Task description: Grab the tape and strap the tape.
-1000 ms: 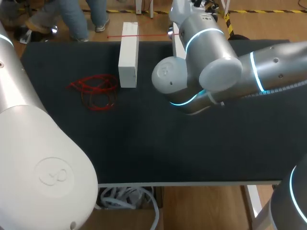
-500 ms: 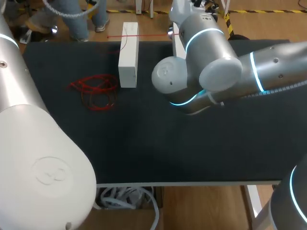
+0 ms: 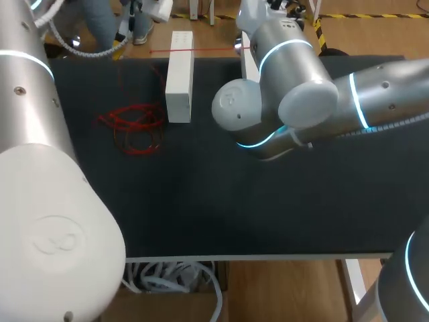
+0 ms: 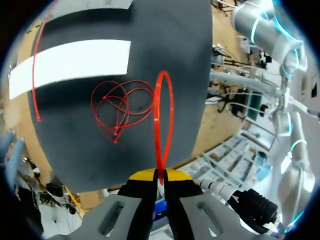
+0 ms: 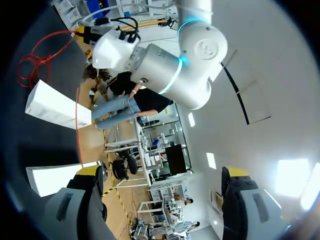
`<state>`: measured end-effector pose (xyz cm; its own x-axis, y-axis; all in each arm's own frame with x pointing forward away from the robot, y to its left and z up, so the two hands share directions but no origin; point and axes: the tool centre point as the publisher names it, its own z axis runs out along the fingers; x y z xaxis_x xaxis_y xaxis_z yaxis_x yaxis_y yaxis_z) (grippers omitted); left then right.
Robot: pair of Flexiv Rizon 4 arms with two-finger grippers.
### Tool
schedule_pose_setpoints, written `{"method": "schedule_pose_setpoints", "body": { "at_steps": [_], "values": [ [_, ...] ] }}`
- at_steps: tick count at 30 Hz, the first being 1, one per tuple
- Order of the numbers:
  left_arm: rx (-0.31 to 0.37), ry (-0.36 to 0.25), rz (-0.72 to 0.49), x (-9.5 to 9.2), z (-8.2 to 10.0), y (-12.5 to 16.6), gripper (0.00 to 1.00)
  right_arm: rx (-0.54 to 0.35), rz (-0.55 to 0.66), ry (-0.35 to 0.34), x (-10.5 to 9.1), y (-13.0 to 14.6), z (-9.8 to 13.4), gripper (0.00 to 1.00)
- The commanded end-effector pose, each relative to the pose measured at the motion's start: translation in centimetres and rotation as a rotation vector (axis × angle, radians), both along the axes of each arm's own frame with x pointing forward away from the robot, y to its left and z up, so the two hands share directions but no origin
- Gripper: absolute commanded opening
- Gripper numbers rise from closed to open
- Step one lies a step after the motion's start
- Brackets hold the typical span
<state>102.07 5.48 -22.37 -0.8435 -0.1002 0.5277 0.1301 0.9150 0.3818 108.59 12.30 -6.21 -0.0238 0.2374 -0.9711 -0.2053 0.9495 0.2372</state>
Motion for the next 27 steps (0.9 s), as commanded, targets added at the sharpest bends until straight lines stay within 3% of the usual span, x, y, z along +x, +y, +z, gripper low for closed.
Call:
{"method": "schedule_pose_setpoints", "body": {
  "at_steps": [1, 4, 5, 7, 9, 18, 19, 20, 27],
  "values": [
    [0.004, 0.124, 0.079, 0.7, -0.5, 0.9, 0.0, -0.003, 0.004, 0.004, 0.0, -0.1, 0.2, 1.0],
    [-0.017, 0.085, 0.101, 1.1, -0.3, 1.3, 0.0, -0.003, 0.004, 0.004, 0.0, -0.1, 0.2, 1.0],
    [-0.051, 0.058, 0.117, 1.3, -0.2, 1.5, 0.0, -0.003, 0.004, 0.004, 0.0, -0.1, 0.2, 1.0],
    [-0.042, 0.057, 0.126, 1.5, -0.2, 1.7, 0.0, -0.003, 0.004, 0.004, 0.0, -0.1, 0.2, 1.0],
    [-0.095, 0.011, 0.156, 1.7, -0.2, 2.0, 0.0, -0.003, 0.004, 0.004, 0.0, -0.1, 0.2, 1.0],
    [-0.069, -0.052, 0.154, 2.6, -0.3, 2.3, 0.0, -0.003, 0.004, 0.004, 0.0, -0.1, 0.2, 1.0],
    [-0.069, -0.052, 0.154, 2.6, -0.3, 2.3, 0.15, -0.003, 0.004, 0.004, 0.0, -0.1, 0.2, 1.0],
    [-0.069, -0.052, 0.154, 2.6, -0.3, 2.3, 0.97, -0.003, 0.004, 0.004, 0.0, -0.1, 0.2, 1.0],
    [-0.069, -0.052, 0.154, 2.6, -0.3, 2.3, 1.0, -0.003, 0.004, 0.004, 0.0, -0.1, 0.2, 1.0]
  ]
}}
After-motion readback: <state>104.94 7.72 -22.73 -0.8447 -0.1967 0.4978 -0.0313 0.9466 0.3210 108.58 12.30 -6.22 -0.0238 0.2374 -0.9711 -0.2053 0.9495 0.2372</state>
